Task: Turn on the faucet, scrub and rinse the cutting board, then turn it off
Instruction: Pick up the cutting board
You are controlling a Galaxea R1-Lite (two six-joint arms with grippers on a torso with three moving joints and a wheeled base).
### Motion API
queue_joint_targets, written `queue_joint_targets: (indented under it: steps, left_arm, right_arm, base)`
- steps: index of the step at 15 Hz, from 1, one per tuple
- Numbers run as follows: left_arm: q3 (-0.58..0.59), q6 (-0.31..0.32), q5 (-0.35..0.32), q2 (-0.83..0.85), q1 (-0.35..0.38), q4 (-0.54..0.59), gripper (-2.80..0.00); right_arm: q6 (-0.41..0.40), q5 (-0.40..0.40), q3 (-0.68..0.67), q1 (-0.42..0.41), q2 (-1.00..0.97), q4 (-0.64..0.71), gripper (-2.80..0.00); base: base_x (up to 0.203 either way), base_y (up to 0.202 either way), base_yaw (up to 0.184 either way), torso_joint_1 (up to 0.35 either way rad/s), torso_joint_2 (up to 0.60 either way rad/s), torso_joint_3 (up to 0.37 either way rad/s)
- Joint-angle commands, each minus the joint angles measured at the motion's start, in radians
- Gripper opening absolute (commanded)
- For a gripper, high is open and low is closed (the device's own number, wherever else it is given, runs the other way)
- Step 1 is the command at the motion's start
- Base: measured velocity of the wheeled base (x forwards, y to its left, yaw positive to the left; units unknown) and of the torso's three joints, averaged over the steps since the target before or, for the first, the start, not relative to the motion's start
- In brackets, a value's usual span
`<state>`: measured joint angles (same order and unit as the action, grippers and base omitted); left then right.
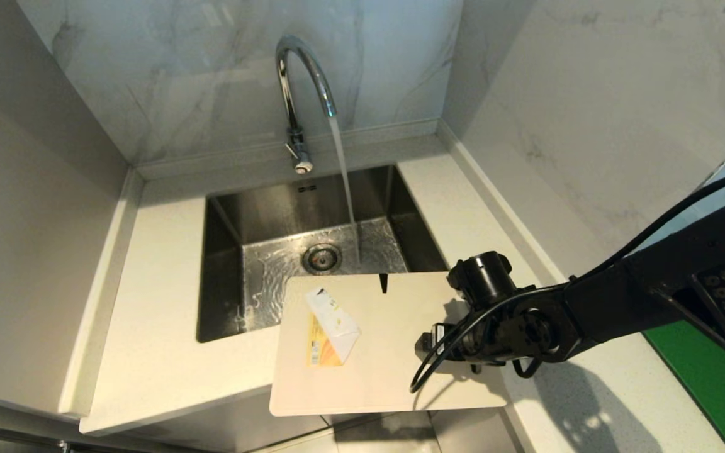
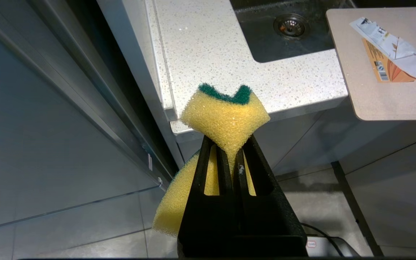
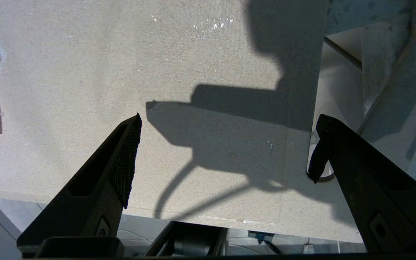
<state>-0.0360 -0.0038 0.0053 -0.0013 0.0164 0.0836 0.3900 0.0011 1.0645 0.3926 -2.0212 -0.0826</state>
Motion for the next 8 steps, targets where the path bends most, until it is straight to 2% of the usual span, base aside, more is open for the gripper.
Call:
queue_joint_targets:
  steps: [1,6,8]
  left_arm:
    - [-0.001,-0.001,0.001,-0.002,0.0,0.001,-2.8]
    - [-0.001,-0.001,0.001,-0.002,0.0,0.001,-2.8]
    - [-0.001,-0.001,0.001,-0.003,0.0,0.001,-2.8]
  right_arm:
    - [0.003,0.0,-0.002,0.0,-0.014,-0.01,0.0]
    - [0.017,0.022,-0.002,0.002,-0.059,-0.132,0.0]
    - [0.088,0.046,-0.004,0.002,-0.069,-0.175,0.0]
  base:
    - [0.0,0.0,0.0,0.0,0.0,0.0]
    - [0.0,0.0,0.0,0.0,0.0,0.0]
    - [0.0,0.0,0.0,0.0,0.0,0.0]
